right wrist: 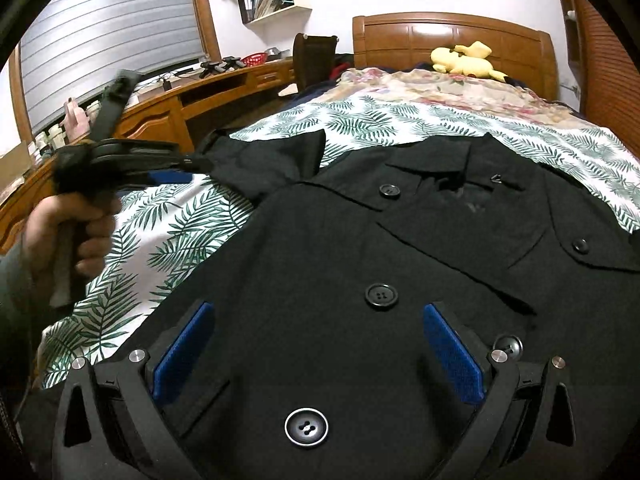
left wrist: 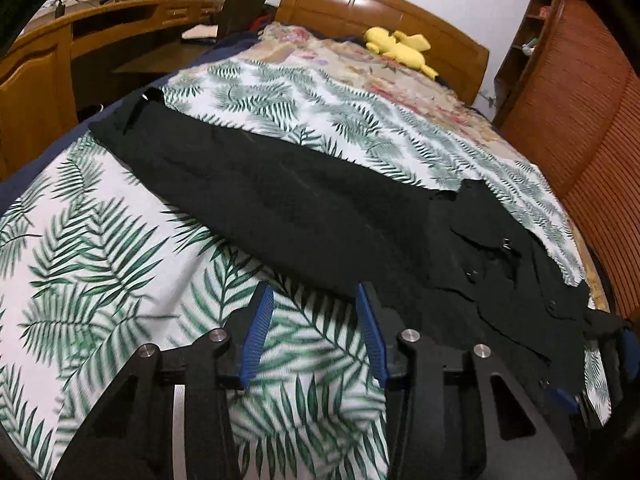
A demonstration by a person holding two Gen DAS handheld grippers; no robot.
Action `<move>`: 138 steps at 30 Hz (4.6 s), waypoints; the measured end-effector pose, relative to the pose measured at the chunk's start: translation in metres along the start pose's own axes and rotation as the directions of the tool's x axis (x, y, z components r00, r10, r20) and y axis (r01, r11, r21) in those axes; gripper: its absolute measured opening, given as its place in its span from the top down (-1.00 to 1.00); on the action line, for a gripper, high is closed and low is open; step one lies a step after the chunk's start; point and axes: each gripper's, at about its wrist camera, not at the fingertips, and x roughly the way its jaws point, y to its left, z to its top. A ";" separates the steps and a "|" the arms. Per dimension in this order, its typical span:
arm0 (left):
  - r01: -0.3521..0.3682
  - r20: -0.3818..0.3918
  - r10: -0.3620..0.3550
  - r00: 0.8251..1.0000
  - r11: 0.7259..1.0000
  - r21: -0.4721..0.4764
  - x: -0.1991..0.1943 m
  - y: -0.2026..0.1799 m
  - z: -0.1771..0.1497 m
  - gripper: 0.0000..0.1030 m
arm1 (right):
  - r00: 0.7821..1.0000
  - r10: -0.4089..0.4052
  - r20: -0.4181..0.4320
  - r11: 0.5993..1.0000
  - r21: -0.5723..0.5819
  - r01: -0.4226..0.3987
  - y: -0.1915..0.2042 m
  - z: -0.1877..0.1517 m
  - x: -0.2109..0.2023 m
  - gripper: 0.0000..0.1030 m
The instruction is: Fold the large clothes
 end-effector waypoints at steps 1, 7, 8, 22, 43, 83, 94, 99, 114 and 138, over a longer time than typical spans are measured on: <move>-0.002 -0.011 0.002 1.000 1.000 -0.007 0.005 0.001 0.002 0.14 | 1.000 0.001 0.002 1.000 0.000 -0.001 -0.001 -0.001 -0.001 -0.99; -0.007 -0.067 0.002 0.998 0.998 -0.064 0.039 0.010 0.012 0.25 | 1.000 0.009 0.002 1.000 0.012 -0.009 0.016 0.004 0.013 -0.99; 0.003 -0.071 -0.008 0.997 0.997 -0.076 0.042 0.011 0.013 0.45 | 1.000 0.009 0.003 1.000 0.014 -0.009 0.017 0.004 0.013 -0.99; 0.067 0.041 -0.076 0.996 0.979 0.190 -0.050 -0.095 0.005 0.97 | 1.000 0.027 0.014 0.998 0.057 -0.027 0.016 0.006 0.017 -0.99; -0.096 0.056 0.092 0.994 0.993 0.071 -0.030 -0.011 0.016 -0.01 | 1.000 0.029 0.006 0.998 0.055 -0.029 0.023 0.003 0.029 -0.99; -0.074 0.166 0.026 0.986 0.953 0.292 -0.097 -0.158 0.018 0.98 | 0.993 -0.088 0.076 0.992 0.098 0.081 -0.034 -0.001 -0.065 -0.99; -0.002 0.026 -0.009 1.000 0.921 0.390 -0.106 -0.211 -0.047 0.97 | 0.985 -0.151 0.084 0.984 0.108 0.141 -0.047 -0.018 -0.081 -0.99; 0.032 -0.007 -0.032 0.999 0.902 0.430 -0.118 -0.221 -0.074 0.29 | 0.983 -0.161 0.084 0.984 0.096 0.152 -0.040 -0.017 -0.087 -0.99; -0.007 0.084 -0.027 0.996 0.926 0.377 -0.132 -0.192 -0.090 -0.34 | 0.981 -0.172 0.089 0.984 0.061 0.167 -0.041 -0.023 -0.091 -0.99; -0.086 -0.127 0.135 0.983 0.939 0.332 -0.004 -0.148 -0.102 0.83 | 0.988 -0.152 0.018 0.984 0.098 0.149 -0.058 -0.019 -0.072 -0.99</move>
